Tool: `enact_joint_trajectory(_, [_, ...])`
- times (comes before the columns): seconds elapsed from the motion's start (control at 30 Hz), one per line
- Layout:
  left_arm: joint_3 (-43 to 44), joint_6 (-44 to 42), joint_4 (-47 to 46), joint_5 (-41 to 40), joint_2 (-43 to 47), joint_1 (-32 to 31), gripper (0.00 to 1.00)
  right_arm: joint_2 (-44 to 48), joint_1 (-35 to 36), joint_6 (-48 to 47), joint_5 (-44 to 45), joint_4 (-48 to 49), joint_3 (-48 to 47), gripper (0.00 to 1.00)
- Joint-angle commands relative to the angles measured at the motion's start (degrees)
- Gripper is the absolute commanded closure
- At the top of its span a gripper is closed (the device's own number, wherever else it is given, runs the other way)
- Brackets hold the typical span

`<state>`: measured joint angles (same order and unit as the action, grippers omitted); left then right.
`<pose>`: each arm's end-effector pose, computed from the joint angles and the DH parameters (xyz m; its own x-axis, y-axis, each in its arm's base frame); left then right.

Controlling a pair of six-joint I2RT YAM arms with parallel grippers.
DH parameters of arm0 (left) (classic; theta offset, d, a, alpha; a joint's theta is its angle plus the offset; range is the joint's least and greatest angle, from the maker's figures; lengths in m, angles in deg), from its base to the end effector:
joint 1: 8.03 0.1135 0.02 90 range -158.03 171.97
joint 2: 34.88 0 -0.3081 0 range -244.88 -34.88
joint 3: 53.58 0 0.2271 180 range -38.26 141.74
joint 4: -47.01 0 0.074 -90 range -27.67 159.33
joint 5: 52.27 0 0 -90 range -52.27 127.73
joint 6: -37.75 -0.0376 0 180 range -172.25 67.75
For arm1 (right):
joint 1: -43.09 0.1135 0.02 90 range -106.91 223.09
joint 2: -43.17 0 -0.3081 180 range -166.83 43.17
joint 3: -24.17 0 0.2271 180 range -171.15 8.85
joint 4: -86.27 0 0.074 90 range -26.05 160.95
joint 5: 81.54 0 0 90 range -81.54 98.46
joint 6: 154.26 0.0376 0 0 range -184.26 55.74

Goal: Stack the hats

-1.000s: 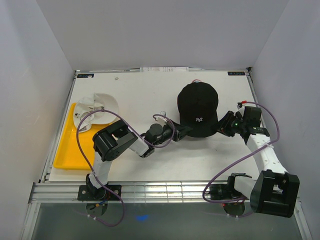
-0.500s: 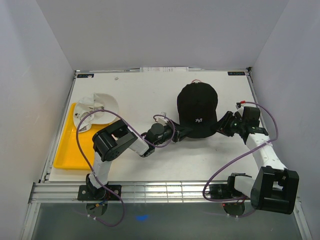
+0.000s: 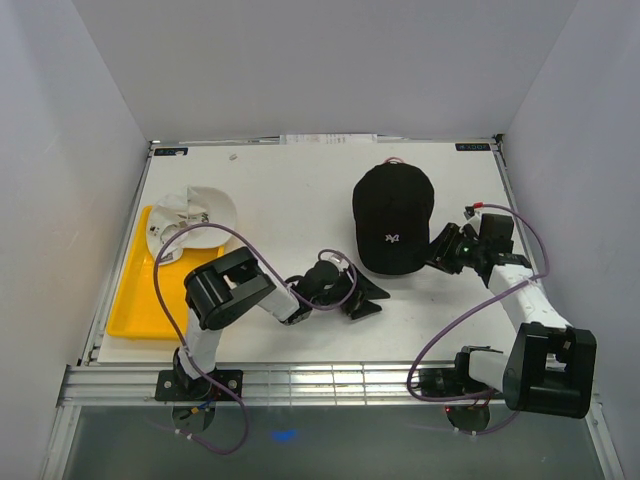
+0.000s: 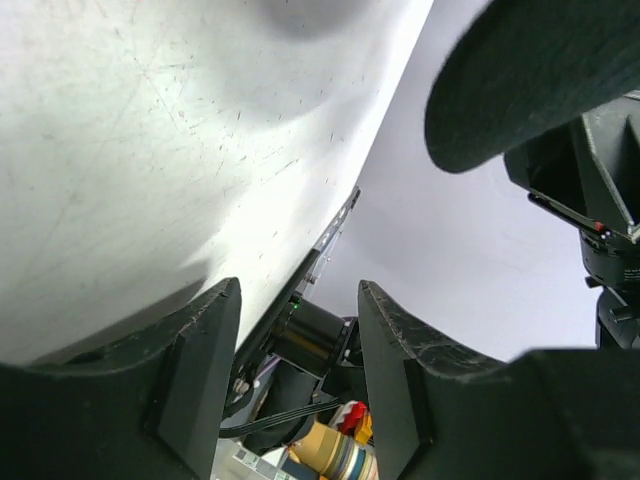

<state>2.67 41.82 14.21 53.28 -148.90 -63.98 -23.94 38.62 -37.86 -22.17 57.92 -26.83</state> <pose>0.1968 -0.3093 0.1563 -0.9152 -0.3620 0.1772 -0.3021 0.3249 -0.8962 0.1952 0.0040 0.2598 -0.7568 0.4429 -0.4806 0.0458 0.7695 0.6370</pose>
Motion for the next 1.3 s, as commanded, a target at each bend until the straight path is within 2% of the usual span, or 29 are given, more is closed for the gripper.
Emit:
enact_joint_trajectory(0.0, [-0.94,-0.98,2.68,0.97,4.41,0.48,0.39,-2.14,0.25,-2.4,5.76,-2.87,2.55,0.61])
enact_joint_trajectory(0.2, [-0.94,-2.21,4.69,1.06,6.61,0.48,0.4,-3.64,0.25,-2.49,5.76,-1.99,2.72,0.51])
enact_joint_trajectory(0.37, [-1.46,-3.79,6.89,0.62,9.51,0.48,0.4,-4.78,0.25,-2.22,5.67,-0.85,2.64,0.46])
enact_joint_trajectory(0.77, [-3.22,-9.15,14.27,-0.17,18.03,0.66,0.41,-6.28,0.25,-2.13,5.41,-0.85,0.88,0.45])
enact_joint_trajectory(0.87, [-3.05,-12.04,18.66,-0.52,21.89,1.19,0.41,-5.4,0.25,-2.4,6.02,-1.2,1.58,0.43])
enact_joint_trajectory(1.07, [0.2,-19.96,38.59,-5.87,34.54,3.73,0.4,-1.89,0.08,-2.57,6.03,-2.96,3.94,0.36])
enact_joint_trajectory(1.17, [6.69,-26.37,60.42,-13.25,41.84,4.79,0.39,1.19,-0.01,-2.4,5.41,-3.66,5.53,0.36])
enact_joint_trajectory(1.27, [14.23,-31.65,72.08,-19.83,45.9,7.59,0.39,4.35,-0.1,-2.75,4.71,-4.89,6.15,0.35])
